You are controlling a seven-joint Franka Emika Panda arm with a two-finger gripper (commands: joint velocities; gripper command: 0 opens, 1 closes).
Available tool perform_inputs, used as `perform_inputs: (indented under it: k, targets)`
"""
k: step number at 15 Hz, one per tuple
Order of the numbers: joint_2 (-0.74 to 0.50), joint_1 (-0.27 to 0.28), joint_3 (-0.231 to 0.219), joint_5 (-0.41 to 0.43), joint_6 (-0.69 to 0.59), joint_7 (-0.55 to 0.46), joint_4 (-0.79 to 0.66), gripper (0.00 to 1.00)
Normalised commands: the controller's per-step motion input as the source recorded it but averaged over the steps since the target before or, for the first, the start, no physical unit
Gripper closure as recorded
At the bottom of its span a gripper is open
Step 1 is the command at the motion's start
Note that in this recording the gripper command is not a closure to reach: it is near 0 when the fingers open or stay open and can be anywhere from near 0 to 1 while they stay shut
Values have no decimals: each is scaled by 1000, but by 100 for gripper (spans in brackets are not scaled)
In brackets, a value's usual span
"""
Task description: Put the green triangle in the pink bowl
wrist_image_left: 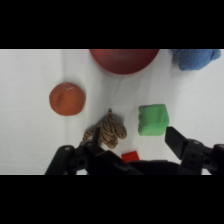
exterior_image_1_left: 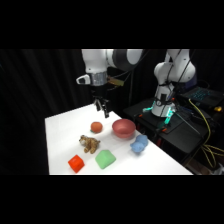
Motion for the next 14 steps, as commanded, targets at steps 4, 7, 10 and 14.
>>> perform_inputs:
  k: [4,7,10,14]
  targets:
    - [21,-10,-1,-72,119,78,-16,0]
    - [139,57,45,-131,259,187,-23,0]
    - [190,124,76,-191,233,248,12,0]
    - [208,155,64,-235,94,237,105,0]
